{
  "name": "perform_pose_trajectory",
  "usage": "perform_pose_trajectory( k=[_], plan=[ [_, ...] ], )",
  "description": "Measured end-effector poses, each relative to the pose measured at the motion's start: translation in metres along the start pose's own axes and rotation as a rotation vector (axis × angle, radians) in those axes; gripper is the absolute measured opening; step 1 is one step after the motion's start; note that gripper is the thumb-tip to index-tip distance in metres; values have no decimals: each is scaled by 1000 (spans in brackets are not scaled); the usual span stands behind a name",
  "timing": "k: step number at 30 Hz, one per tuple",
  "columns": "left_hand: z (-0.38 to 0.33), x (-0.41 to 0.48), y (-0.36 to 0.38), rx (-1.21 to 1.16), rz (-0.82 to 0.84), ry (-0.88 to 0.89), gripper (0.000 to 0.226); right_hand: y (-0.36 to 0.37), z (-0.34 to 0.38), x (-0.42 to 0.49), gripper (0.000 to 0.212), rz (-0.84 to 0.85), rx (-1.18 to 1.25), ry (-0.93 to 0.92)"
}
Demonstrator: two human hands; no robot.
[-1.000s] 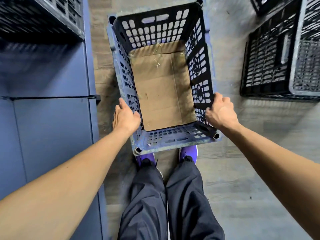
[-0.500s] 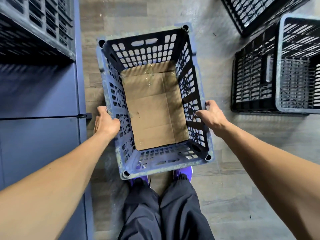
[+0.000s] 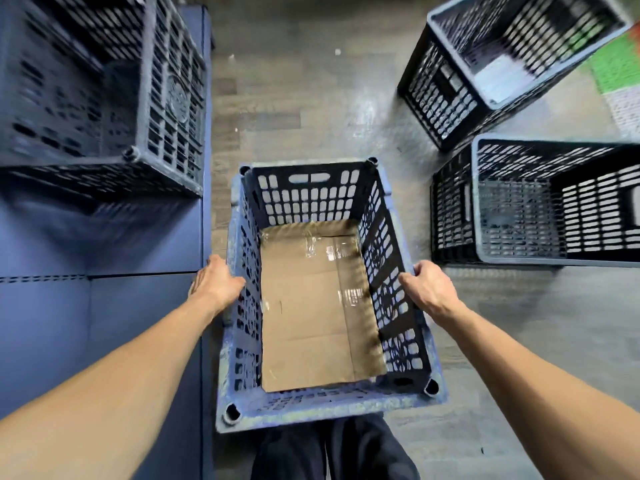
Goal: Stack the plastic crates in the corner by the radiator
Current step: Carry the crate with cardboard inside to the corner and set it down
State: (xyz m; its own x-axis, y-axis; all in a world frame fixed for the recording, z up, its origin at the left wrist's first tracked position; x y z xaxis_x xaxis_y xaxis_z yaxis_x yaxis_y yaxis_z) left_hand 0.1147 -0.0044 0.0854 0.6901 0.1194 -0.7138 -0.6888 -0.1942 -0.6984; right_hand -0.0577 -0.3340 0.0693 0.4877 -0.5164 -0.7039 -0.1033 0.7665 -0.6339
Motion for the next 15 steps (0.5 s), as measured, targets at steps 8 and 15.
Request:
perform_pose_trajectory(
  k=[8, 15],
  plan=[
    [-43, -134, -123, -115, -103, 15, 44, -140, 50, -99, 27, -48, -22, -120],
    [-68, -205, -209, -158, -239, 160, 26, -242, 101, -152, 31, -114, -9, -283]
  ],
)
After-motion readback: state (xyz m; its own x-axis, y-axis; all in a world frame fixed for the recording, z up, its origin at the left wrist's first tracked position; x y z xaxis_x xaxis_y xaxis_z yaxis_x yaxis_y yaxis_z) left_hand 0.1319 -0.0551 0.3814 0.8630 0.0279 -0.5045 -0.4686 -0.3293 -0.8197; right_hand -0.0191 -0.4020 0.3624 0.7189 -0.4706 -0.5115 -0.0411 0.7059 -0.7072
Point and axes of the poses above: each hand's wrist, its own x-axis towards the middle knuckle, its own y-axis out of the palm, z = x × y, the point moved 3 cm from there along x, towards the middle knuckle, and after that the axes turned 2 degrees about -y, right-handed, at the moved point
